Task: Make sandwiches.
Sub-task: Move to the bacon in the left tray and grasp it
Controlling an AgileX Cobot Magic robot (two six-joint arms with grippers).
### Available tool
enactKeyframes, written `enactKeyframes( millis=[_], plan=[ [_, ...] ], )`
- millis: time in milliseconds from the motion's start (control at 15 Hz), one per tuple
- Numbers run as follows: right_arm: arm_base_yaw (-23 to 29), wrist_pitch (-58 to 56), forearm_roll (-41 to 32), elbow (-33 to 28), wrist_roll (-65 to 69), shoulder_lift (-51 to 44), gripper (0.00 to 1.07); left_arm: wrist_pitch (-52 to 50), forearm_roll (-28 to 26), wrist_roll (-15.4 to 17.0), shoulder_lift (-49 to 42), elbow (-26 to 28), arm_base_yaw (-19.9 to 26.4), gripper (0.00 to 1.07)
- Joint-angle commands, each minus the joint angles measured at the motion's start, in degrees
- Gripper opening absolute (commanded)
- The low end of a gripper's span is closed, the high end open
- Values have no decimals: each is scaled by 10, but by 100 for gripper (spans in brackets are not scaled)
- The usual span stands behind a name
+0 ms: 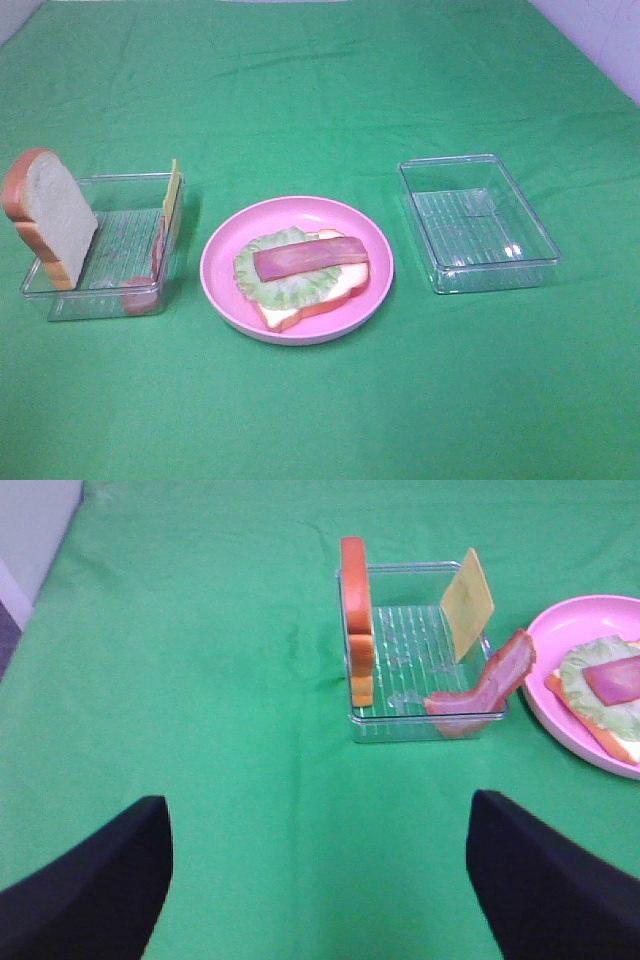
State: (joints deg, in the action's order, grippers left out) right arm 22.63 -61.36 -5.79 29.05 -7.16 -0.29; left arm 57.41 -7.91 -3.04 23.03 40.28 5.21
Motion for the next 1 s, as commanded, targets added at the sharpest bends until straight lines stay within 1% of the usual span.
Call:
enactKeyframes(
  millis=[67,133,200,267,333,400,467,533,600,667,733,800,867,933,1000],
  plan=[
    [1,3,1,-2,-5,-9,73,32,-50,-1,119,72,1,77],
    [1,3,1,-2,-5,-9,73,51,-68,-1,175,104,1,77],
    [1,3,1,-2,-5,-9,73,51,-68,-1,175,104,1,77],
    [1,3,1,-2,-5,-9,73,75,-75,24,260,146,1,77],
    [1,3,1,-2,-5,-9,73,81,-75,40,312,164,1,77],
    [1,3,1,-2,-5,-9,73,81,-75,52,371,177,1,77],
    [1,3,1,-2,-5,-9,73,81,-75,52,371,177,1,77],
    [1,3,1,-2,-5,-9,73,77,-77,57,423,184,-2,77],
    [1,3,1,-2,-5,-9,73,72,-76,57,450,186,-15,77],
    [1,3,1,-2,-5,-9,73,57,-74,58,476,186,-38,77],
    [1,3,1,-2,-5,-9,73,26,-63,91,505,186,-90,77],
    [1,3,1,-2,-5,-9,73,26,-63,91,505,186,-90,77],
    [1,3,1,-2,-5,-9,73,3,-39,146,536,187,-140,77],
    [1,3,1,-2,-5,-9,73,-2,-9,200,570,202,-180,77],
    [1,3,1,-2,-5,-9,73,1,13,233,592,218,-209,77]
  ],
)
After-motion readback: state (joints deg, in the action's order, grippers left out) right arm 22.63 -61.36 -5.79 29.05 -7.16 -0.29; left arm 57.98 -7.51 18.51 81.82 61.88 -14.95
